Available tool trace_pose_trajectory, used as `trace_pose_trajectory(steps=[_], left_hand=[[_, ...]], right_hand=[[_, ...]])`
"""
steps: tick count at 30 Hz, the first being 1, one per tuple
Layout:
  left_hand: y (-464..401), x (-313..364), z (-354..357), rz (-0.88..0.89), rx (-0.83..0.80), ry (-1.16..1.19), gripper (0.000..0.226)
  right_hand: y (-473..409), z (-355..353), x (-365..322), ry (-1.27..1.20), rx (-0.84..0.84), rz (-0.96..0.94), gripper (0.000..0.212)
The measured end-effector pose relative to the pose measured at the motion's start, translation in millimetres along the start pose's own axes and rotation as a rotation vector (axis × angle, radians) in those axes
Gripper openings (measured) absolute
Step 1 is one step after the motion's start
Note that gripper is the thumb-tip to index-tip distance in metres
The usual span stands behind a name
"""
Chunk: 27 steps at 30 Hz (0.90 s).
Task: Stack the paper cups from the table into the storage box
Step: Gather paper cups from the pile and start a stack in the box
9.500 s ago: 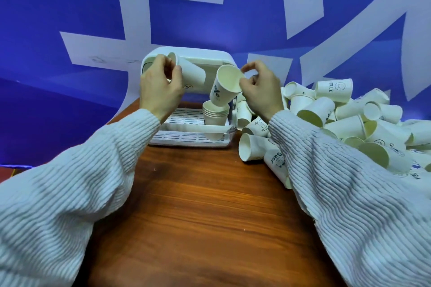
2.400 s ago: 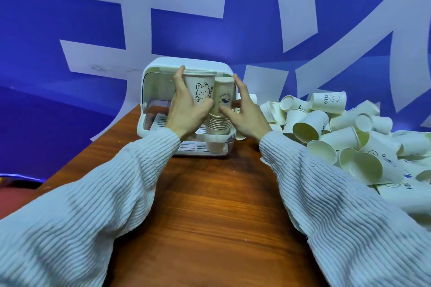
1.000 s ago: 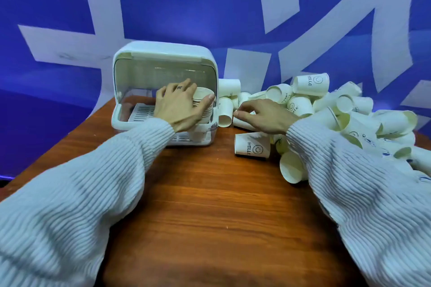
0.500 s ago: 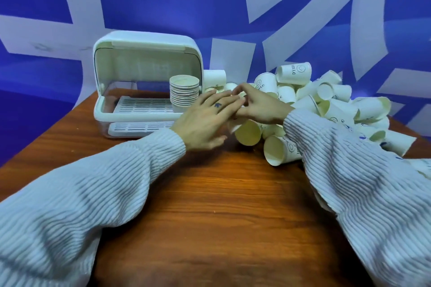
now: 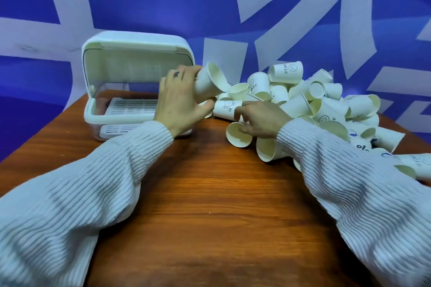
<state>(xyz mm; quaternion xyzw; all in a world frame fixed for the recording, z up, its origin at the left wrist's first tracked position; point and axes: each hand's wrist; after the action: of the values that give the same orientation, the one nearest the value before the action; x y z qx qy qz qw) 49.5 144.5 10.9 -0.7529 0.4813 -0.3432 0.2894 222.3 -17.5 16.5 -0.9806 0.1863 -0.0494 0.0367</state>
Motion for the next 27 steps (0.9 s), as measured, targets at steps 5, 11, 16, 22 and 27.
trace_pose_trajectory(steps=[5, 11, 16, 22, 27], left_hand=[[-5, -27, -27, -0.236, 0.129, 0.208, 0.076], [-10, -57, -50, -0.406, 0.200, 0.290, 0.089], [-6, -67, -56, -0.463, 0.258, 0.356, 0.081], [-5, -74, -63, -0.425, 0.203, 0.387, 0.079], [-15, -69, -62, -0.405, 0.136, 0.377, 0.077]], right_hand=[[-14, -31, -11, -0.266, 0.529, 0.012, 0.018], [-63, -85, -60, -0.749, 0.656, 0.092, 0.021], [-100, -85, -86, -0.789, 0.556, 0.121, 0.022], [-120, -70, -100, -0.594, 0.381, 0.179, 0.013], [-122, -47, -103, -0.519, 0.285, 0.184, 0.009]])
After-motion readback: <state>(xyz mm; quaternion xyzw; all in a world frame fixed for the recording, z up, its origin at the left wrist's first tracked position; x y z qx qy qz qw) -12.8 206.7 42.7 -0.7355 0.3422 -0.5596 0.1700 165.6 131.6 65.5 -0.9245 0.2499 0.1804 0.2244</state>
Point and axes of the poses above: each hand's wrist, its own y-axis away from the middle knuckle, its own z-axis out of the palm, x = y × z, and after that the axes turned 6 degrees about -y, right-handed
